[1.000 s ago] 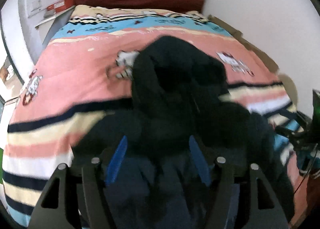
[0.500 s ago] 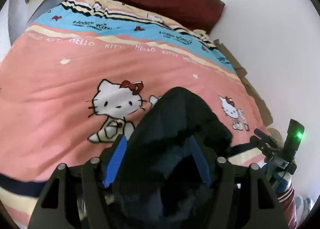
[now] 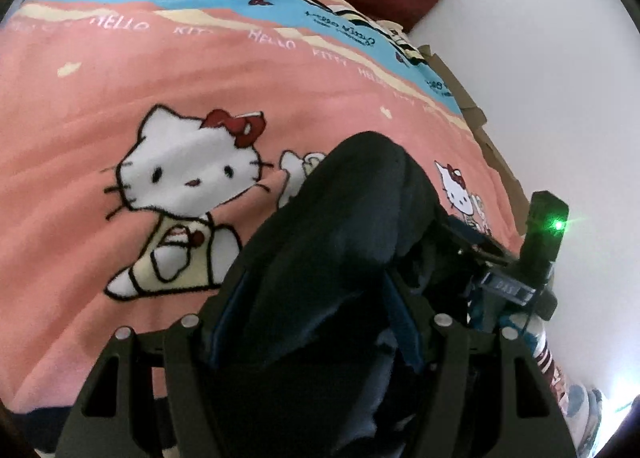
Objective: Fold large clothes
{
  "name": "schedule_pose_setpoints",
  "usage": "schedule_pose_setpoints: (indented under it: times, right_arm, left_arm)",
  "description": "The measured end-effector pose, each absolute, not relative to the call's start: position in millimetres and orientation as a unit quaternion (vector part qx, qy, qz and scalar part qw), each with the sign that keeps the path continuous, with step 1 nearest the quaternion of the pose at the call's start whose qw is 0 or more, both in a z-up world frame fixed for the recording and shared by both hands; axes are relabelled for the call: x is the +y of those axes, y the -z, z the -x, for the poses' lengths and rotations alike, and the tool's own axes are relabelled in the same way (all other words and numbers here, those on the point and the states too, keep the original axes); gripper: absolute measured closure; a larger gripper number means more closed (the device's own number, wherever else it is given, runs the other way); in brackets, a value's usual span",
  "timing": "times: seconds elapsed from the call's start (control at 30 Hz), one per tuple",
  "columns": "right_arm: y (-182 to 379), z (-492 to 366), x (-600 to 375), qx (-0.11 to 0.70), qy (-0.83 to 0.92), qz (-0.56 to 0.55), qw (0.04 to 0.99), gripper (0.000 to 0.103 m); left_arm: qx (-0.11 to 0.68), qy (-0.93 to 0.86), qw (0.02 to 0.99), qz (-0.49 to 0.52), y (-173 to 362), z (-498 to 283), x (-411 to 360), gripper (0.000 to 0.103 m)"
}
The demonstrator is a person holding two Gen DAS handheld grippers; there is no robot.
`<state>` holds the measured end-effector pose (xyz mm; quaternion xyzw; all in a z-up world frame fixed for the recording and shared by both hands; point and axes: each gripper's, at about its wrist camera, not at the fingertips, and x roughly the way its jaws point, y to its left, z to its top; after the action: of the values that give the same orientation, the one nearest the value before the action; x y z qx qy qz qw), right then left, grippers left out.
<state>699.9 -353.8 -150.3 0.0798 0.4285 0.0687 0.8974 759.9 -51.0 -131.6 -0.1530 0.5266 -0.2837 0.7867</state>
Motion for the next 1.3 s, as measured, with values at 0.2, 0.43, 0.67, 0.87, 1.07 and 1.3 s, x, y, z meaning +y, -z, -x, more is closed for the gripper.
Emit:
schedule_pose_setpoints:
  times: [0.2, 0.43, 0.67, 0.87, 1.07, 1.3]
  right_arm:
    - [169, -693, -343, 0.452, -0.101, -0.060, 0.884, 0.054]
    - [120, -633, -326, 0.403, -0.128, 0.004, 0.906, 0.094]
    - [63, -535, -309, 0.366, -0.174, 0.059, 0.912, 0.099]
    - [59, -452, -288, 0.360, -0.201, 0.077, 0.908, 0.099]
    - [66, -387, -279, 0.357, -0.211, 0.075, 0.907, 0.099]
    - [106, -334, -265, 0.372, -0.227, 0.057, 0.898, 0.099]
  left_arm:
    - [0.490, 0.298, 0.810, 0.118, 127, -741, -59, 0.079]
    - [0.440, 0.308, 0.842, 0.054, 97, -691, -55, 0.093]
    - [0.412, 0.329, 0.849, 0.028, 64, -619, -33, 0.096]
    - [0.396, 0.332, 0.856, -0.008, 56, -547, -20, 0.097]
    - [0.383, 0.331, 0.862, -0.035, 66, -486, -14, 0.097]
    - [0.368, 0.325, 0.870, -0.049, 86, -432, -2, 0.097]
